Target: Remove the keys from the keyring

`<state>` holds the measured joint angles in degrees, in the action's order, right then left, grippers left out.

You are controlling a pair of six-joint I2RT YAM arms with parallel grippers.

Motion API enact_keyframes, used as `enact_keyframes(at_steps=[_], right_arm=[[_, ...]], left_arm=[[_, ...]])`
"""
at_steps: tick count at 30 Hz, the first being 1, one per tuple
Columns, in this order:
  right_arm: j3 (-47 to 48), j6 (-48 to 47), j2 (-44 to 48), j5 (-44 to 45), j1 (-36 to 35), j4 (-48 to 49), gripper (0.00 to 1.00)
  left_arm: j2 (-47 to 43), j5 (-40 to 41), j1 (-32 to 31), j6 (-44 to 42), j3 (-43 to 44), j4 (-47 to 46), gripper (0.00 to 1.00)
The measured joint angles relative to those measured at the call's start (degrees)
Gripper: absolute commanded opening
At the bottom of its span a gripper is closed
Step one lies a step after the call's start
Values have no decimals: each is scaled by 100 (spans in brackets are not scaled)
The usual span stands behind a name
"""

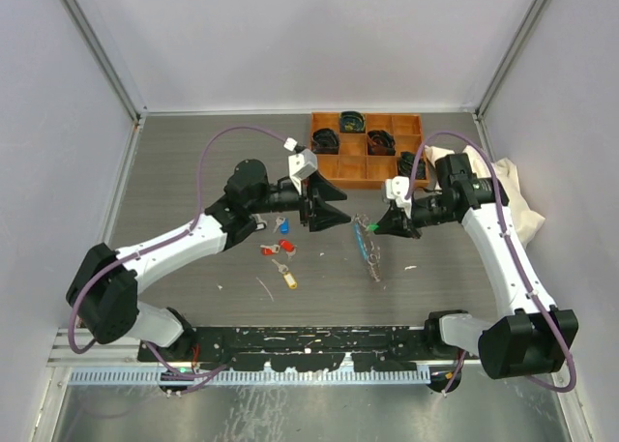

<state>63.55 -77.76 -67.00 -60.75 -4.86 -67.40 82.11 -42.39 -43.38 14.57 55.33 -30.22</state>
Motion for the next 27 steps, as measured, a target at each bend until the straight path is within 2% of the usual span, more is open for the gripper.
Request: enact_keyframes(at_steps=[7, 12, 20, 27], right_arm=[[584, -105, -186, 271, -162, -262, 1], [833, -46, -243, 568, -422, -264, 1], [922, 225, -282, 1152, -962, -142, 1], [1154, 614, -365, 1661, -1502, 39, 1]], left_arm=[[-203, -13, 0, -240, 68, 994, 61], [-197, -57, 0, -101, 68, 1342, 60], [-190, 13, 0, 404, -107, 901, 60], [-247, 315, -138, 87, -608, 238, 58]])
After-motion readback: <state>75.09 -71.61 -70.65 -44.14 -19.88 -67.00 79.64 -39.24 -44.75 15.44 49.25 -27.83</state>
